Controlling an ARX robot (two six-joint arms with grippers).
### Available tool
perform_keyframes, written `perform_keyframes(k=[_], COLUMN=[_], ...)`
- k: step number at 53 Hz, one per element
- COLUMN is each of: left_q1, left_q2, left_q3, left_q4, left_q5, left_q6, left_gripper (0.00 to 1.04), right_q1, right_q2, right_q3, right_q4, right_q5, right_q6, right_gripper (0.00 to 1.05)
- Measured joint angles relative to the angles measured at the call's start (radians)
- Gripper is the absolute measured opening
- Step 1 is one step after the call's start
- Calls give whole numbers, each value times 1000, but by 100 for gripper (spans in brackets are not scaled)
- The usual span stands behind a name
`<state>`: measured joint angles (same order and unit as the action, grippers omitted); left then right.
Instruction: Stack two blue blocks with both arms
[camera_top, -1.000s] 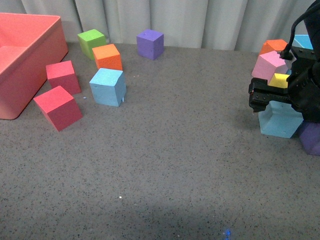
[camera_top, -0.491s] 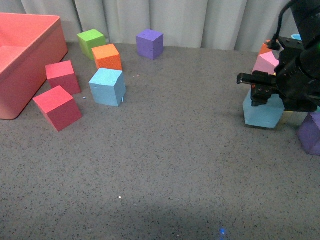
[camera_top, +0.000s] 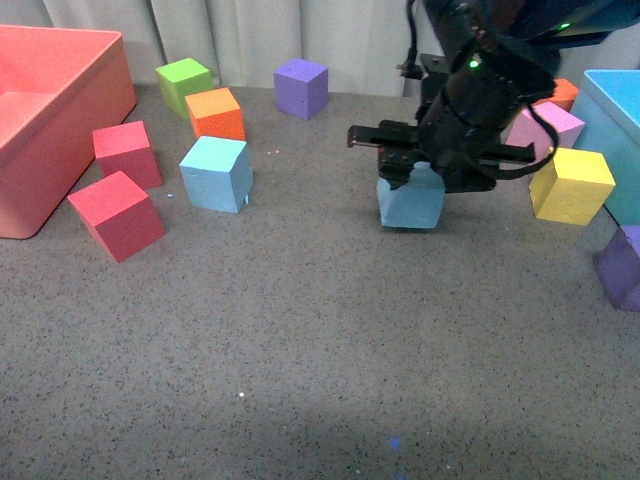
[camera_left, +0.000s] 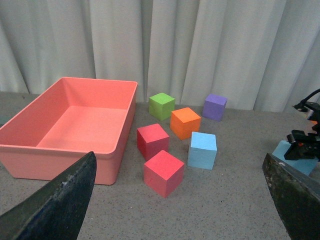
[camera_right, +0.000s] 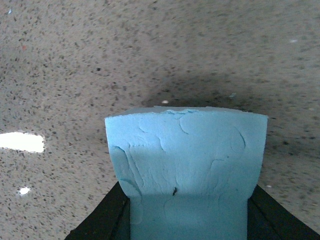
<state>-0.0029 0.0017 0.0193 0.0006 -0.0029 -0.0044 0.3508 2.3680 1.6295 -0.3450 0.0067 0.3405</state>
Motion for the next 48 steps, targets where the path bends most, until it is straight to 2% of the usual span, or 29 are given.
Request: perform_keyframes(k=[11, 24, 42, 45, 48], left_q1=[0, 0, 0, 0, 0], left_q2=[0, 0, 0, 0, 0], left_q3=[0, 0, 0, 0, 0], left_q4=[0, 0, 0, 0, 0], left_q5=[0, 0, 0, 0, 0], left_q6=[0, 0, 0, 0, 0], left_gripper=[98, 98, 98, 98, 98], right_q1=[34, 38, 35, 35, 33], right_q2=[63, 76, 7, -21, -62], right_q3=[103, 129, 62, 48, 28], right_q4=[-65, -80, -9, 5, 20], right_q5=[6, 9, -24, -23, -16], right_q6=[36, 57, 81, 77, 72], right_gripper=[41, 41, 91, 97, 95])
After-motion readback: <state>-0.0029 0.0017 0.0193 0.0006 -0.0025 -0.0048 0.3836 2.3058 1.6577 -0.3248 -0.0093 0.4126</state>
